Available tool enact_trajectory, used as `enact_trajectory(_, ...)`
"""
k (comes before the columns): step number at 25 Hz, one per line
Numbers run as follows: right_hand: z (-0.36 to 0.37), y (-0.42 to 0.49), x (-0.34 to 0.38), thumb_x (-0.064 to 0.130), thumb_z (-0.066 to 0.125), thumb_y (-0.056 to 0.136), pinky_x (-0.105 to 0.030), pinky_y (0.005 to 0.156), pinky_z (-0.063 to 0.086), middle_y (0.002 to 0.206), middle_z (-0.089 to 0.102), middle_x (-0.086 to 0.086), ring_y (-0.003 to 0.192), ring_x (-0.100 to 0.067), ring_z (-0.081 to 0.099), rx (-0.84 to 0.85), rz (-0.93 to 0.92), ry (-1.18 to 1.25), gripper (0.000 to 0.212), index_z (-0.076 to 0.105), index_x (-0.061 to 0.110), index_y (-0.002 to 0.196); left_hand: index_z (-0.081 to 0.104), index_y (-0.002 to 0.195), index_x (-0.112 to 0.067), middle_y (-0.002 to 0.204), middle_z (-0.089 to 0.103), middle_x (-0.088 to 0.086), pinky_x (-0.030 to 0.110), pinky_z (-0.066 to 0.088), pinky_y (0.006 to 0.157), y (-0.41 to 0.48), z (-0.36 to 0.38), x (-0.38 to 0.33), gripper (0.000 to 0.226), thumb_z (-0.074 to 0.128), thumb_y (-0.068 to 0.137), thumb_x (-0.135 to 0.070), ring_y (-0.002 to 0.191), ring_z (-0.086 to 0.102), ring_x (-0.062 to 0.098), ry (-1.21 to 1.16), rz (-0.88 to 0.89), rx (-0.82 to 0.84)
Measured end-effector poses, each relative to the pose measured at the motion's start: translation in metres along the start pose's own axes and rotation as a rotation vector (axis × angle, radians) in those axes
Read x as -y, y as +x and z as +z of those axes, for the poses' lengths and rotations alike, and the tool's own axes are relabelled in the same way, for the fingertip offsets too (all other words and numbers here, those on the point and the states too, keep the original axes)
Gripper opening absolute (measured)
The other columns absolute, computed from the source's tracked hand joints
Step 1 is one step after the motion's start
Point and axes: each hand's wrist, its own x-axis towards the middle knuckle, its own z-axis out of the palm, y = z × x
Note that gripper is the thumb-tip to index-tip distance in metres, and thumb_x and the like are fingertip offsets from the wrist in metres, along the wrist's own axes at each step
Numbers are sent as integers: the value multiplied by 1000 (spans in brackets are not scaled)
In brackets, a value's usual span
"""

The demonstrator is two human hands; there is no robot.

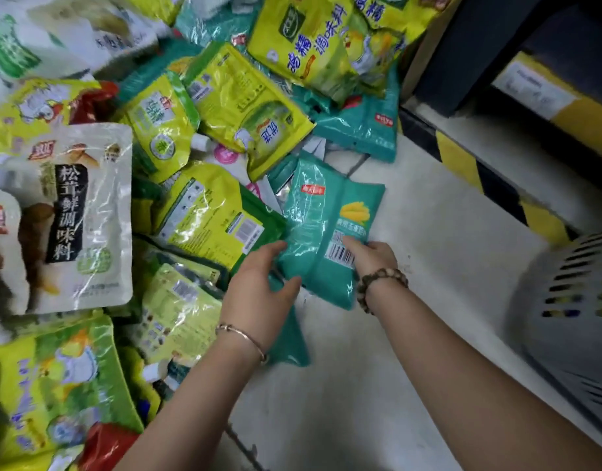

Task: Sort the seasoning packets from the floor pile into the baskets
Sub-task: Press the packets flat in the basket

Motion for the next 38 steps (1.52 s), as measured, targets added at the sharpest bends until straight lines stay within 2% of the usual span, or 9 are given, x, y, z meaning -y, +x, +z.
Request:
enact_trajectory(6, 26, 17, 26, 54, 71, 70, -37, 96, 45, 126, 57, -10, 114, -30, 55, 4, -26, 31, 82, 48, 5, 132, 52, 115, -27, 113, 58, -9, 21, 46, 84, 18, 0, 13, 47, 69, 79, -2, 94, 59, -2, -257, 3, 51)
enact_trajectory(10, 25, 15, 27, 36, 64, 84, -34, 73, 48, 74, 56, -1, 66, -16, 54, -22, -166, 70, 27, 59, 10, 78, 53, 103, -29, 110, 60, 4, 16, 47, 78, 34, -4, 10, 40, 61, 83, 5, 91, 59, 0, -401, -63, 65)
enact_trajectory(12, 24, 7, 27, 31, 62, 86, -33, 68, 46, 64, 50, -1, 59, -15, 46, -7, -211, 94, 30, 50, 14, 65, 53, 103, -28, 110, 60, 6, 9, 45, 71, 38, -6, 6, 37, 59, 85, 4, 91, 58, 0, -436, -82, 77)
enact_trajectory(18, 0, -26, 49, 19, 61, 89, -24, 55, 34, 59, 48, 2, 57, -13, 42, -63, -509, 199, 21, 58, 14, 69, 53, 111, -15, 111, 58, 12, 31, 50, 75, 38, -18, -4, 28, 57, 88, 1, 91, 58, 18, -601, -183, 3)
enact_trajectory(22, -18, -58, 76, 16, 60, 90, -28, 71, 48, 79, 65, -1, 76, -17, 59, 9, -689, 241, 11, 66, 13, 81, 51, 120, -16, 102, 60, -2, 16, 50, 59, 34, -32, -16, 33, 61, 89, -14, 84, 60, 7, -666, -190, 55)
enact_trajectory(27, -4, -80, 87, 29, 65, 86, -34, 68, 50, 80, 64, -10, 74, -25, 57, 344, -602, 50, 17, 67, 12, 85, 59, 113, -4, 101, 70, 19, 35, 58, 62, 30, -61, -13, 44, 62, 76, -28, 76, 69, 29, -993, -357, 289)
enact_trajectory(29, 8, -80, 85, 34, 68, 81, -44, 82, 50, 94, 64, -18, 82, -24, 54, 440, -537, -43, 45, 61, -3, 106, 60, 110, -5, 103, 68, 22, 42, 59, 63, 22, -73, -7, 45, 62, 73, -29, 77, 70, 33, -1077, -425, 365)
enact_trajectory(35, 47, -85, 86, 46, 65, 81, -50, 92, 47, 102, 67, -14, 90, -29, 64, 653, -424, -123, 42, 63, 8, 98, 60, 107, -5, 90, 70, 19, 41, 55, 66, 9, -99, 17, 25, 64, 82, -8, 70, 67, 32, -1005, -423, -60)
enact_trajectory(38, 57, -71, 97, 35, 56, 91, -43, 90, 49, 118, 62, -17, 104, -29, 63, 491, -397, -91, 23, 58, 12, 94, 64, 93, -5, 84, 69, 13, 33, 53, 55, 5, -117, 28, 10, 61, 85, -1, 61, 66, 25, -931, -371, -281)
